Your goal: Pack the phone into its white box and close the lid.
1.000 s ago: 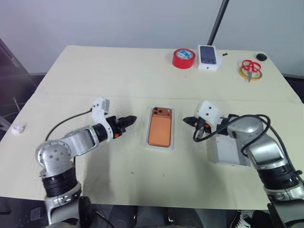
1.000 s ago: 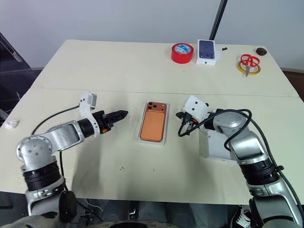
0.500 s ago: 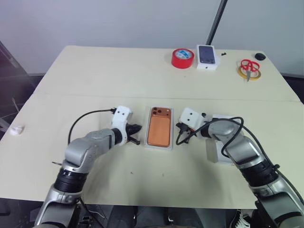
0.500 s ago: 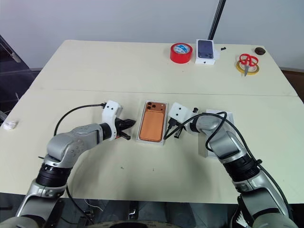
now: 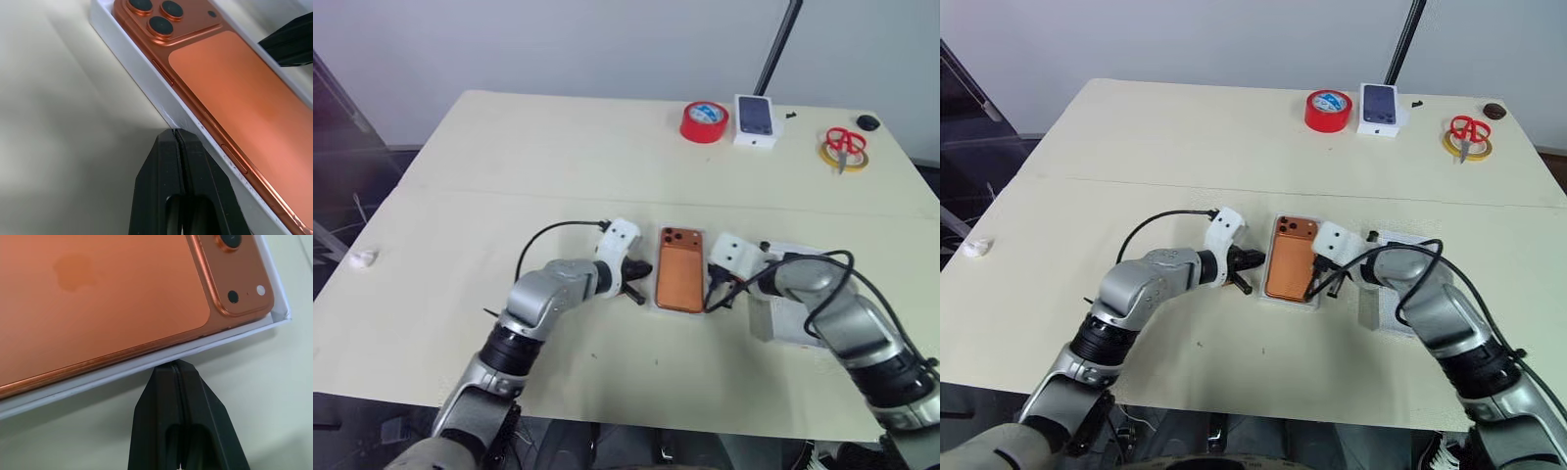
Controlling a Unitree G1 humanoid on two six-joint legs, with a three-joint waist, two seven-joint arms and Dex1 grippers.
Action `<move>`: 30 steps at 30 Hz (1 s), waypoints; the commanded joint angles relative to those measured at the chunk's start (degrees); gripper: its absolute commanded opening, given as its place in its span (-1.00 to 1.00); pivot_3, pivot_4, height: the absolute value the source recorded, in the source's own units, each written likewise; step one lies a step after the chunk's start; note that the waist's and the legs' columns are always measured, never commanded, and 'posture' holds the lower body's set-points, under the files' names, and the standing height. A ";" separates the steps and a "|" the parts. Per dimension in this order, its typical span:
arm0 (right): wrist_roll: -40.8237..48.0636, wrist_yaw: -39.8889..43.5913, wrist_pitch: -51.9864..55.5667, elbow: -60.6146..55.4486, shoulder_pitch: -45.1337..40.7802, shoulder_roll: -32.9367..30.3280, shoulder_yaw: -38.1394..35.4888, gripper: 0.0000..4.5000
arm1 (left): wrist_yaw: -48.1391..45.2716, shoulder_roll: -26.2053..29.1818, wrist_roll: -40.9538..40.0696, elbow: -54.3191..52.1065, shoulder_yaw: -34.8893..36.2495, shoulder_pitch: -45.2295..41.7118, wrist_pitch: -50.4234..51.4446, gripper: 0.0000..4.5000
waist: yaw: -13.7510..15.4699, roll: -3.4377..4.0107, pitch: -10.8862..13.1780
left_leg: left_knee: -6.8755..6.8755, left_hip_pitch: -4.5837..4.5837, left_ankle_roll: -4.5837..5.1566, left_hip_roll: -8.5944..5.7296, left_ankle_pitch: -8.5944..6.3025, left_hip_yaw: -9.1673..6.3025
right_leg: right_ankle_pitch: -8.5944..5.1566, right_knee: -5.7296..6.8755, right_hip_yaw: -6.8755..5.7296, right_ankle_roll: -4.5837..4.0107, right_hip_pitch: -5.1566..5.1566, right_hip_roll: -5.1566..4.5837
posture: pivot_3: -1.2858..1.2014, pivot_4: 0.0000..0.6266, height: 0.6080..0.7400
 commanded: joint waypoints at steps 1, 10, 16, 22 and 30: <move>2.32 1.88 -0.46 -5.68 2.98 -2.21 -3.12 -1.00 | -4.62 -5.23 -0.81 1.04 -5.04 -2.54 -0.88 -0.97 | -0.06 0.04 -0.02 | 0.01 0.00 0.00 0.00 0.00 0.00 | 0.00 0.01 0.00 0.00 0.00 -0.01 | 0.03 -0.52 0.67; 2.42 1.80 -0.87 -5.78 8.05 -6.07 -8.60 -1.00 | -7.51 -7.37 1.30 4.00 -4.72 -2.83 -1.15 -0.97 | -0.53 0.08 -0.04 | 0.00 0.06 0.00 0.05 0.00 -0.02 | 0.00 0.05 0.00 0.00 0.01 0.10 | 0.03 -0.52 0.67; 7.69 5.03 4.85 -7.64 8.28 -8.34 -15.27 -0.75 | -6.65 -4.93 1.45 2.48 0.72 -1.67 -1.83 -1.00 | -0.50 0.09 -0.04 | 0.01 0.05 0.00 0.06 0.00 -0.01 | 0.00 0.05 0.01 0.00 0.00 0.09 | 0.03 -0.52 0.67; 17.31 6.54 21.74 -13.46 5.62 -9.45 -23.22 0.53 | -8.56 0.82 2.06 -3.20 4.88 2.48 -7.41 -1.00 | -0.86 0.12 -0.04 | -0.03 0.10 0.00 0.17 0.00 -0.01 | 0.00 0.09 0.06 0.00 0.00 0.15 | 0.03 -0.52 0.67; 19.78 -3.52 45.20 -6.22 -6.83 -6.37 -20.16 0.74 | -20.27 9.30 4.95 -9.51 1.74 10.06 -27.25 -1.00 | -0.43 0.16 -0.06 | -0.03 0.11 -0.01 0.15 0.01 0.06 | 0.00 0.07 0.11 -0.05 0.00 -0.08 | 0.03 -0.52 0.67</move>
